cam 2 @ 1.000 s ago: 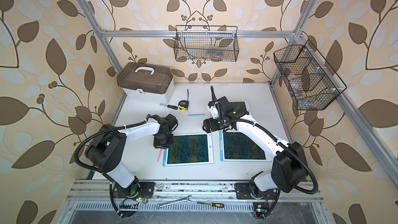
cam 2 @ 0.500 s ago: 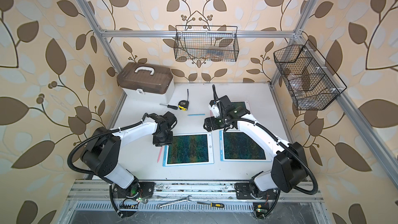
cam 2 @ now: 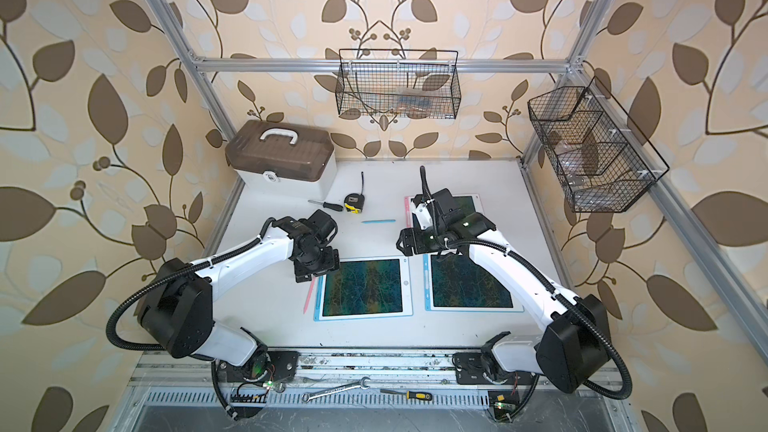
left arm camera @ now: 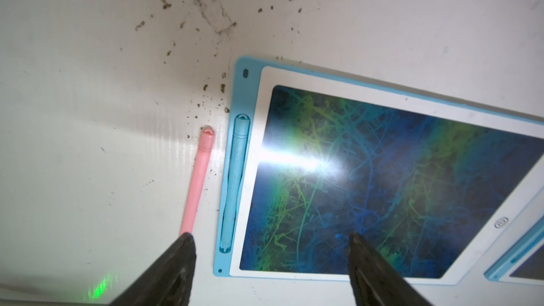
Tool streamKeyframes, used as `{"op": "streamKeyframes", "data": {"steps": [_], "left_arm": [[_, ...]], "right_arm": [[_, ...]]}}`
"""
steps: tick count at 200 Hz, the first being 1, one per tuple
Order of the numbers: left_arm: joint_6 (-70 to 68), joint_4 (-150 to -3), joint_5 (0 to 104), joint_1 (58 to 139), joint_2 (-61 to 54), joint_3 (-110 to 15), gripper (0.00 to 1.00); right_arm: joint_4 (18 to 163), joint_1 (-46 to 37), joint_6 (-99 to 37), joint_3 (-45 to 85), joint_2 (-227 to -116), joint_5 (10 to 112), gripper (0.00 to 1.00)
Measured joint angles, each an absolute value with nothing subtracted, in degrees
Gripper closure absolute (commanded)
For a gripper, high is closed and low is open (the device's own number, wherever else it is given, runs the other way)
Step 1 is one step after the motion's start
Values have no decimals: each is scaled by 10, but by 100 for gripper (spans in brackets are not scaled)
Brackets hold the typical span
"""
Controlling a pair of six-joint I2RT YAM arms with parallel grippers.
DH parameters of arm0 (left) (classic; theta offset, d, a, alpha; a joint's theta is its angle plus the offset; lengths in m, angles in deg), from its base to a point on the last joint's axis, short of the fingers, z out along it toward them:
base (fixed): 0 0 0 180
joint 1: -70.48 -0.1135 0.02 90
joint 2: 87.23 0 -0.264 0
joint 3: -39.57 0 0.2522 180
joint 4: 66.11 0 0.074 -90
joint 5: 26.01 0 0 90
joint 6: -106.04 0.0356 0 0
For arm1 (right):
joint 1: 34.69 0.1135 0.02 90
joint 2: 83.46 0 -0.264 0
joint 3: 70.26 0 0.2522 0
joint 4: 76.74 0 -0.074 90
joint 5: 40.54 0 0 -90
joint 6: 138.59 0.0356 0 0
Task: Place the stylus back onto the writing tablet
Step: Place the stylus on the writing tablet, then move the stylus to the center of the board.
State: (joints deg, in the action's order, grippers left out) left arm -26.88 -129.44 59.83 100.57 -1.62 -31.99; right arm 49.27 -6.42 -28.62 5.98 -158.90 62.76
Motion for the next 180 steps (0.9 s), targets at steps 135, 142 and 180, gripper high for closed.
{"op": "streamKeyframes", "data": {"steps": [135, 142, 180], "left_arm": [[-250, -1325, 569, 1006, -115, -289, 1], [-246, -1327, 568, 1006, -121, -282, 1], [-232, -1330, 565, 1004, -128, -264, 10]], "right_arm": [[502, 28, -137, -18, -1597, 550, 11], [504, 32, -129, -18, -1604, 546, 11], [521, 38, -104, -18, -1638, 541, 11]]}}
